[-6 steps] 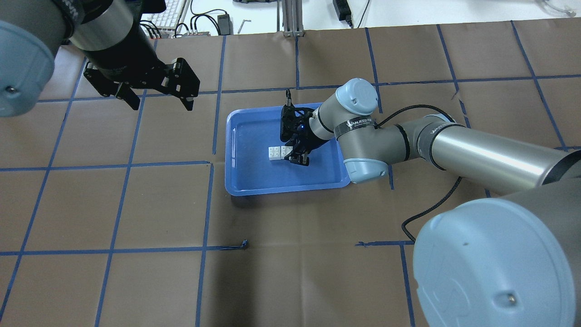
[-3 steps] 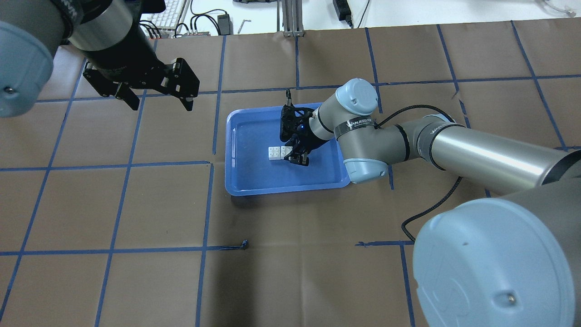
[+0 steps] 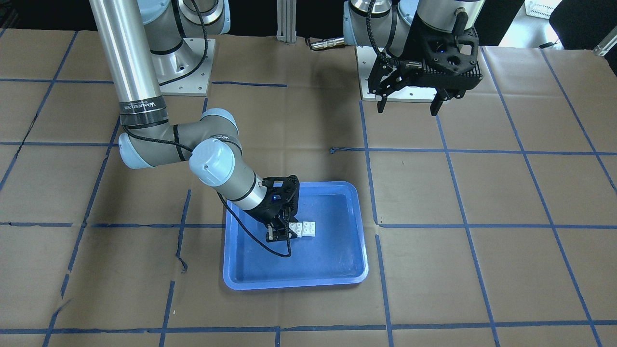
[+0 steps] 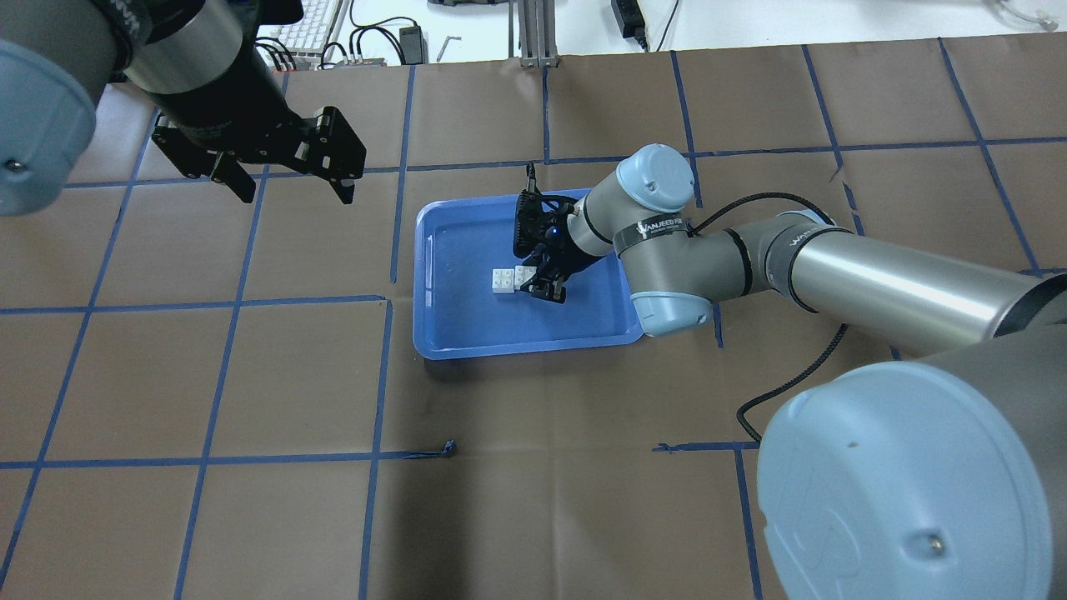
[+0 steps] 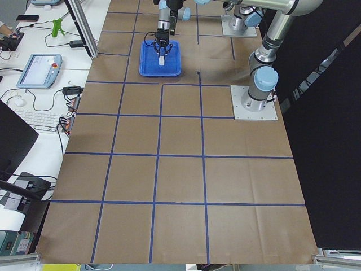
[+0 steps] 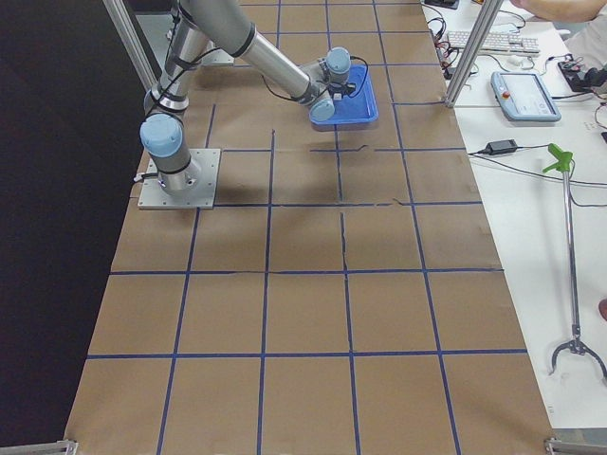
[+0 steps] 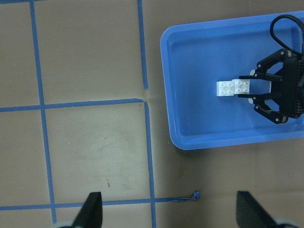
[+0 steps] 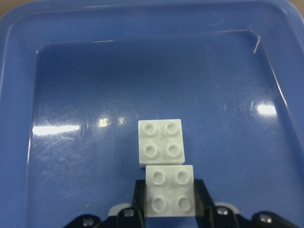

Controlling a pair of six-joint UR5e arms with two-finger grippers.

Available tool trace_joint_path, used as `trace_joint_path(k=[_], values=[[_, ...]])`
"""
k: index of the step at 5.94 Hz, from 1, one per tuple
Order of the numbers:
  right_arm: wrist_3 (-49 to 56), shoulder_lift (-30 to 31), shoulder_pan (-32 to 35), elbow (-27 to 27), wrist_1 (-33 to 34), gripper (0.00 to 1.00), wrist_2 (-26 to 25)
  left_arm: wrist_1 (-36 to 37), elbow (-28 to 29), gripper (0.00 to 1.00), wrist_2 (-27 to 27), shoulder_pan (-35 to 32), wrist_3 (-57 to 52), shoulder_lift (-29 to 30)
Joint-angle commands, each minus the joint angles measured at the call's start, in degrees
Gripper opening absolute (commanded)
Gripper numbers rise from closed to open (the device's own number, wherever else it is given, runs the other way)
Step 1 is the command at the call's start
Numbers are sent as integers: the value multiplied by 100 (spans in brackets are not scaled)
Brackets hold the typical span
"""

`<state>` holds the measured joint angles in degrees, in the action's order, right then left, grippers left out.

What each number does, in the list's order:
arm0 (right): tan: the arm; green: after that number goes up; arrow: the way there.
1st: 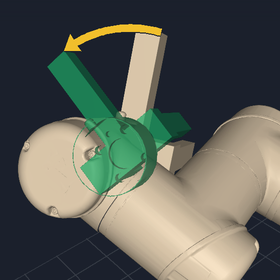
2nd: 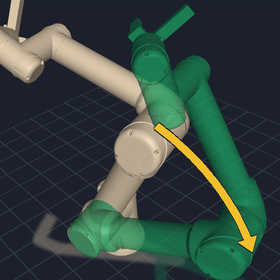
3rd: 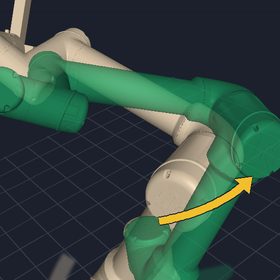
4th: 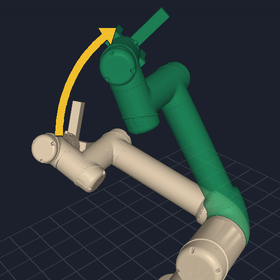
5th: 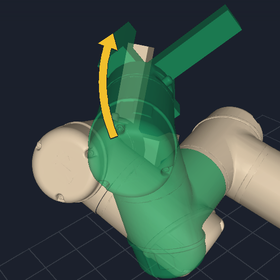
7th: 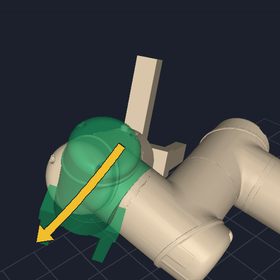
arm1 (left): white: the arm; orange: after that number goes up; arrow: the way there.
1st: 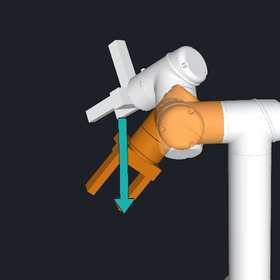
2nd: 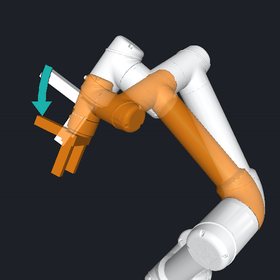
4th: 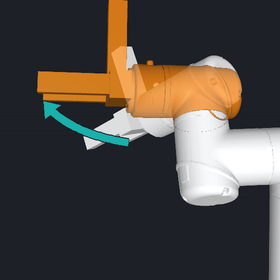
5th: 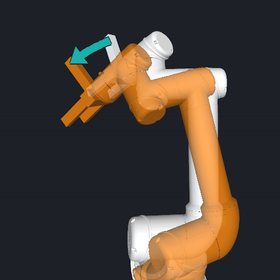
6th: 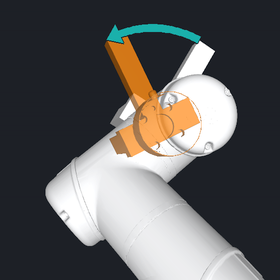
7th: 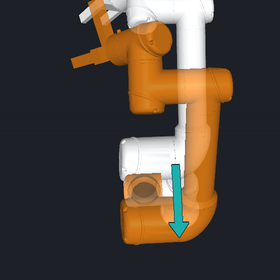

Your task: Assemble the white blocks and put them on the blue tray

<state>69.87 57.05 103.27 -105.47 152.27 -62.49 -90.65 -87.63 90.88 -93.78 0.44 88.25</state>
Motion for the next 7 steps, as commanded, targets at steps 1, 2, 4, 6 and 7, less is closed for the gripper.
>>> trace_joint_path(k=[1,2,4,6,7], values=[[-8,-10,0,0,4,34,0,4,0,99,0,0,0,-1],[-8,-1,0,0,4,37,0,4,0,99,0,0,0,-1],[-8,-1,0,0,-13,54,0,4,-9,99,0,0,0,-1],[-8,-1,0,0,-5,54,0,-5,-9,99,0,-9,0,-1],[-8,-1,0,0,-4,54,0,-5,-9,99,0,-9,0,-1]])
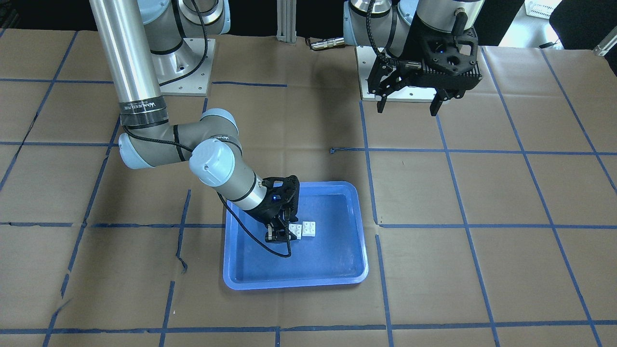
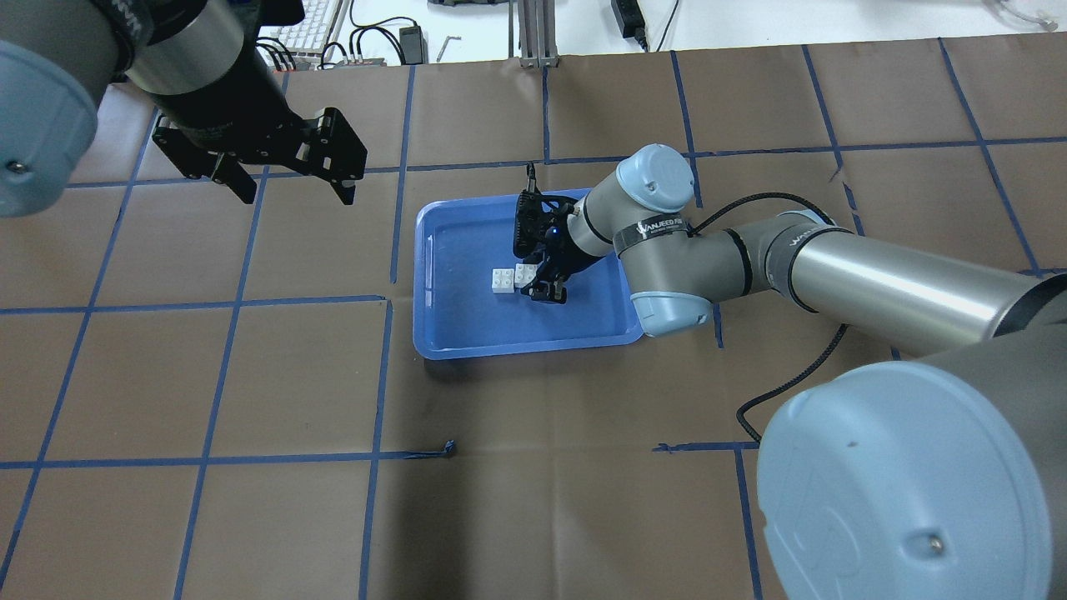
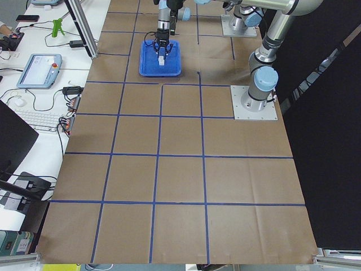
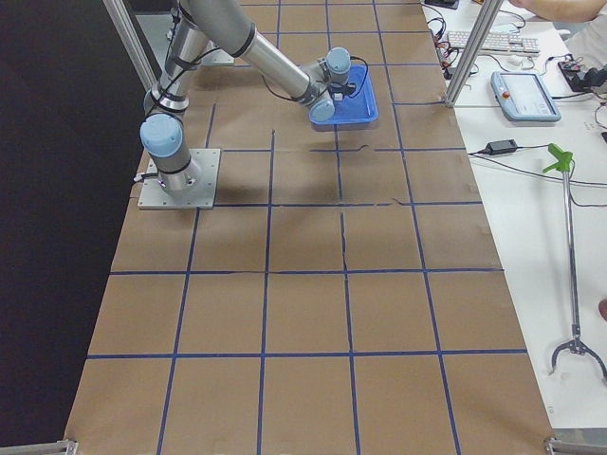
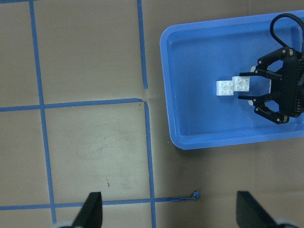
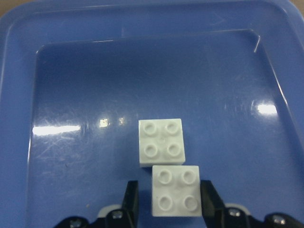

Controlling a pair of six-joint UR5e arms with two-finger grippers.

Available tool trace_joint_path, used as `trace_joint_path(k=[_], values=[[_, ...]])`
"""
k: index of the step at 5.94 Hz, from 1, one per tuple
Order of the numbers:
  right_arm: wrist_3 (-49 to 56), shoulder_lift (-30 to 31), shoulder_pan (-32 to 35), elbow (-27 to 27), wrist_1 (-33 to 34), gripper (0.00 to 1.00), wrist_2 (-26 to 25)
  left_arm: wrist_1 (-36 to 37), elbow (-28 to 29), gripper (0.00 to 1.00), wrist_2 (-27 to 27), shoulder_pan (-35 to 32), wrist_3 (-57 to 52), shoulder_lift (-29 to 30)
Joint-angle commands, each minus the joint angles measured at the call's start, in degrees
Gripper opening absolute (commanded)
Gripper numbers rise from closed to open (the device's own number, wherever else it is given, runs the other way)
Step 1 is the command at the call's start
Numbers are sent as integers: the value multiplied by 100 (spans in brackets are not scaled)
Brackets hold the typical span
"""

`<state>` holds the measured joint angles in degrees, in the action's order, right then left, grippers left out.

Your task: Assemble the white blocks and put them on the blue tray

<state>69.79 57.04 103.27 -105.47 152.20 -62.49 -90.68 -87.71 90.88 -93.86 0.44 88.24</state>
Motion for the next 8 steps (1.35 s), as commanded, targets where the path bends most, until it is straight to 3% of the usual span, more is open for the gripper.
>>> trace_joint_path(k=[1,2,3,4,7,8], values=[[0,1,0,0,2,57,0,-2,0,99,0,-1,0,0],[0,1,0,0,-6,67,-9,-2,0,99,0,-1,0,0],[-157,44,-9,17,-33,99,-26,7,0,99,0,-1,0,0],[-332,210,-52,70,-111,100,-139,7,0,99,0,-1,0,0],[-823,1290,-455,88,-1901,100,-876,7,0,99,0,-1,0,0],[-1035,1675,-648,97,-2827,100,-1131,7,0,99,9,-1,0,0]])
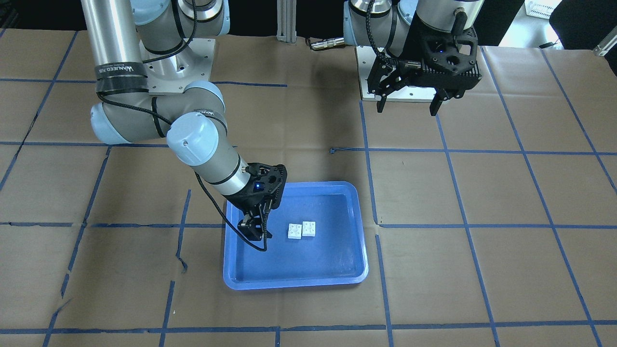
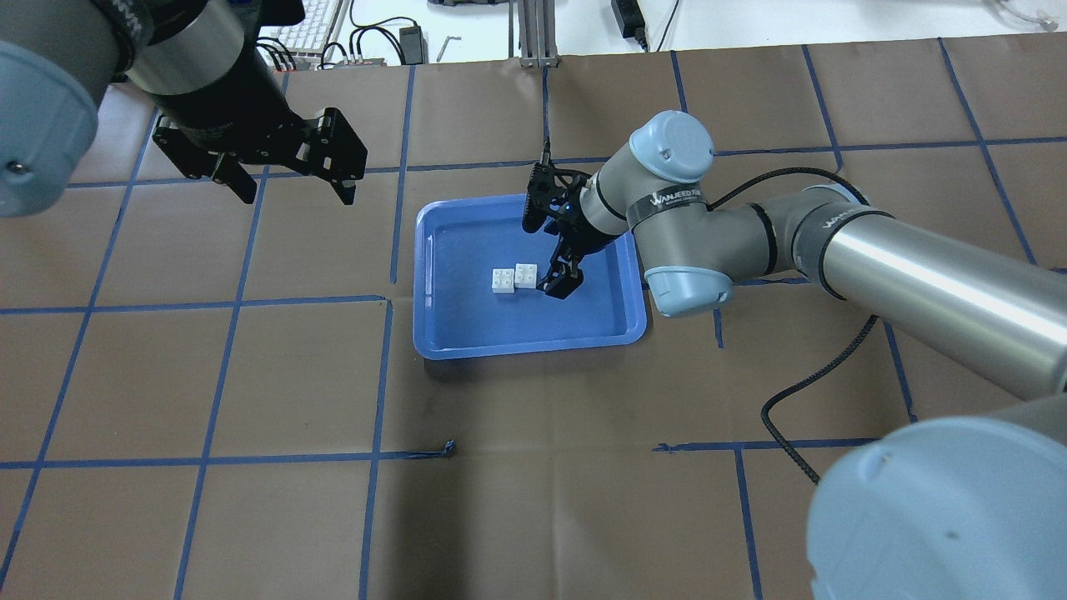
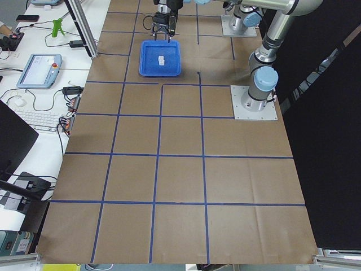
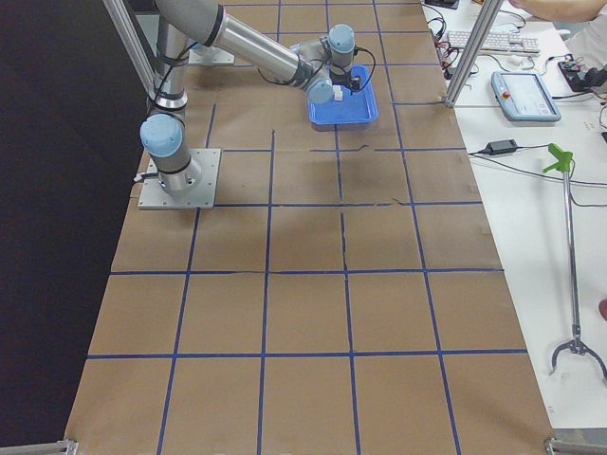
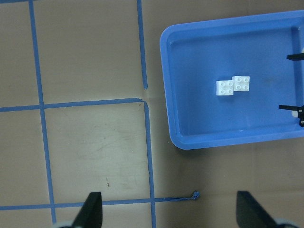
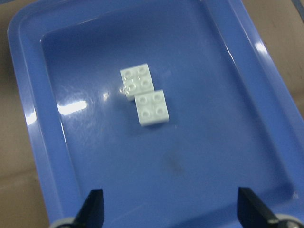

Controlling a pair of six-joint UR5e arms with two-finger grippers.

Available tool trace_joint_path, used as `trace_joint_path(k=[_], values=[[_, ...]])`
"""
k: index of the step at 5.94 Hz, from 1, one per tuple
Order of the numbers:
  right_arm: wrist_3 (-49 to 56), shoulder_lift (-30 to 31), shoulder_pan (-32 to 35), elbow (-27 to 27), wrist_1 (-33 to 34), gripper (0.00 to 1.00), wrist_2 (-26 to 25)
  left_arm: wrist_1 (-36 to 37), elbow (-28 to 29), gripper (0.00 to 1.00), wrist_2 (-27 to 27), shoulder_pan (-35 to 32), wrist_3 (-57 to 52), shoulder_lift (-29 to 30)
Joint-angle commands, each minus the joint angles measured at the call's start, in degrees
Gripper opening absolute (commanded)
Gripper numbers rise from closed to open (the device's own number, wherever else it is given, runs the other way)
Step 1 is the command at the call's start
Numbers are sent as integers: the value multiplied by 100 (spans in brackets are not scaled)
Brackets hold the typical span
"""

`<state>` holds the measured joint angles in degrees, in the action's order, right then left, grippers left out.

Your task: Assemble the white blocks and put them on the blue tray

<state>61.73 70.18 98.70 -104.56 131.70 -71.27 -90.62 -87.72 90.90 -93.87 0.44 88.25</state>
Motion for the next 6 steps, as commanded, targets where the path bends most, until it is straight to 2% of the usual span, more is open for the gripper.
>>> trace_joint_path(k=[1,2,3,4,6], values=[[-528,660,-341,6,-1413,100,-404,0,0,99,-2,0,0,-1],[-626,846,-603,6,-1585,100,-806,0,0,99,-2,0,0,-1],[-1271,1065,-902,41,-1882,100,-879,0,0,99,-2,0,0,-1],[-2043,1216,-992,337,-2216,100,-1437,9,0,99,-2,0,0,-1],[-3985,1226,-984,1468,-3803,100,-1731,9,0,99,6,0,0,-1]])
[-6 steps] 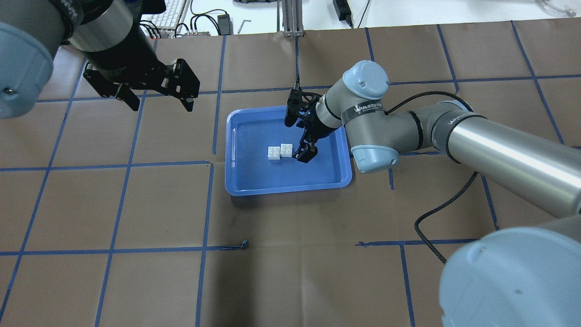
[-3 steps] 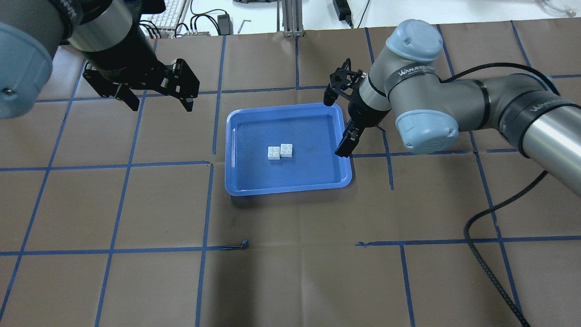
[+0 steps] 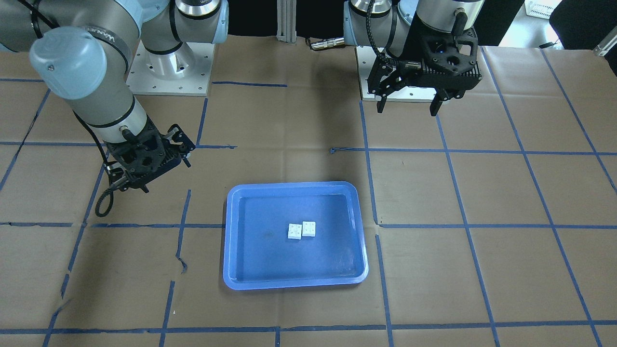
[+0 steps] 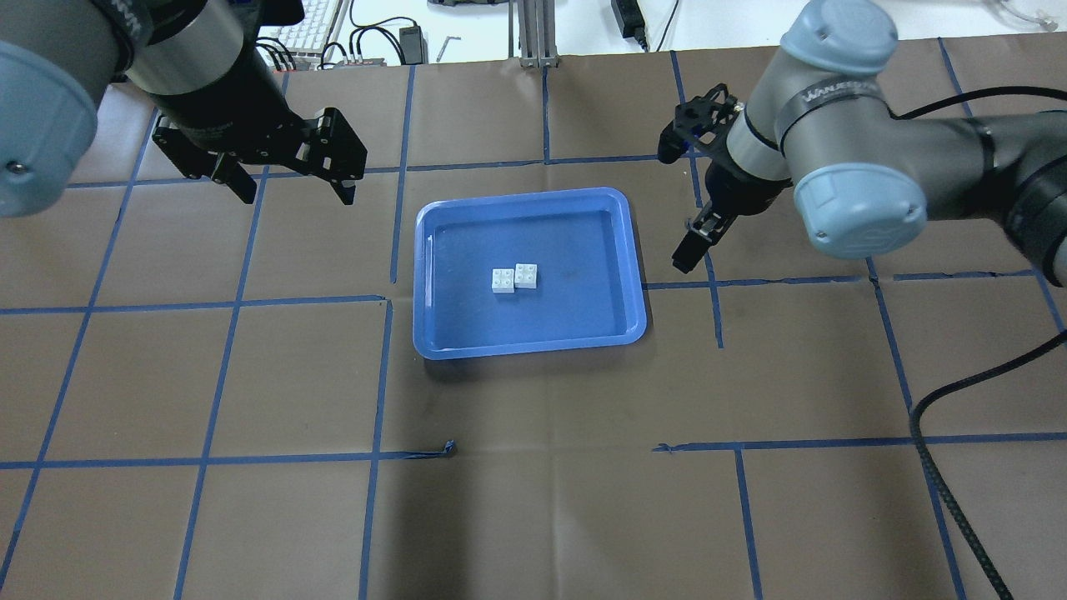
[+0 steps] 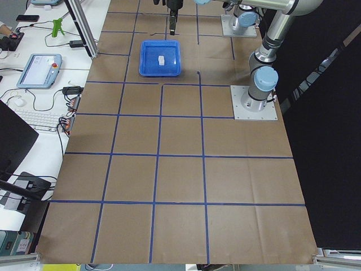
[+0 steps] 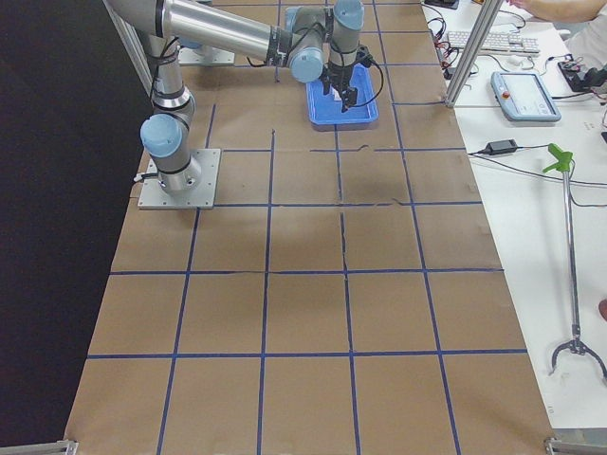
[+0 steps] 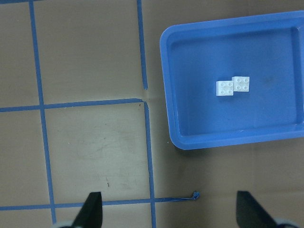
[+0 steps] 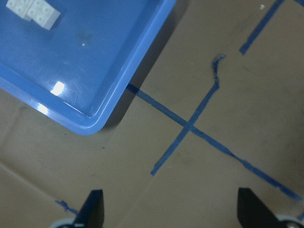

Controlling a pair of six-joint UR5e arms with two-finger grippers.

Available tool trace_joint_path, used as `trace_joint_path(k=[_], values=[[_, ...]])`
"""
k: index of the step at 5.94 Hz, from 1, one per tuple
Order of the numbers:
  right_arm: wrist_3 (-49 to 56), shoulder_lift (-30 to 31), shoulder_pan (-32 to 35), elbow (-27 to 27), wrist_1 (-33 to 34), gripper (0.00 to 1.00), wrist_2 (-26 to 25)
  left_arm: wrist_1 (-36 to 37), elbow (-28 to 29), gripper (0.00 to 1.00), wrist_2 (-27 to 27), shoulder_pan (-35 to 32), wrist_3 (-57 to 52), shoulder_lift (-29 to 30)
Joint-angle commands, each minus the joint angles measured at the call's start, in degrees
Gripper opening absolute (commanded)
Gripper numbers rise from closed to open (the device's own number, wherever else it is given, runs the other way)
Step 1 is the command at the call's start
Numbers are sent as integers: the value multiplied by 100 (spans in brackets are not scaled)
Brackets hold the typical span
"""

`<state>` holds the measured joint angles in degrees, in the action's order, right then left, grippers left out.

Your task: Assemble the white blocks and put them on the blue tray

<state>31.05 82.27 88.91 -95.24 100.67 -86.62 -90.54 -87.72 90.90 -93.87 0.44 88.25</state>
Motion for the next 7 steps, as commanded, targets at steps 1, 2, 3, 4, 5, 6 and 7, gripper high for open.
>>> trace_joint_path(k=[1,2,3,4,5,6,7], values=[[-1282,-18,-5,994,-1055,100,-519,1,0,99,-2,0,0,-1],[-1799,34,-40,1173,-1180,100,-557,1,0,99,-2,0,0,-1],[-2613,243,-23,1236,-1530,100,-549,10,0,99,-2,0,0,-1],[-3370,463,12,1245,-1742,100,-514,10,0,99,6,0,0,-1],[-3456,535,90,1236,-1727,100,-357,10,0,99,-2,0,0,-1],[-3448,544,91,1210,-1701,100,-277,10,0,99,-2,0,0,-1],[-3448,536,91,1227,-1674,100,-128,10,0,99,-2,0,0,-1]])
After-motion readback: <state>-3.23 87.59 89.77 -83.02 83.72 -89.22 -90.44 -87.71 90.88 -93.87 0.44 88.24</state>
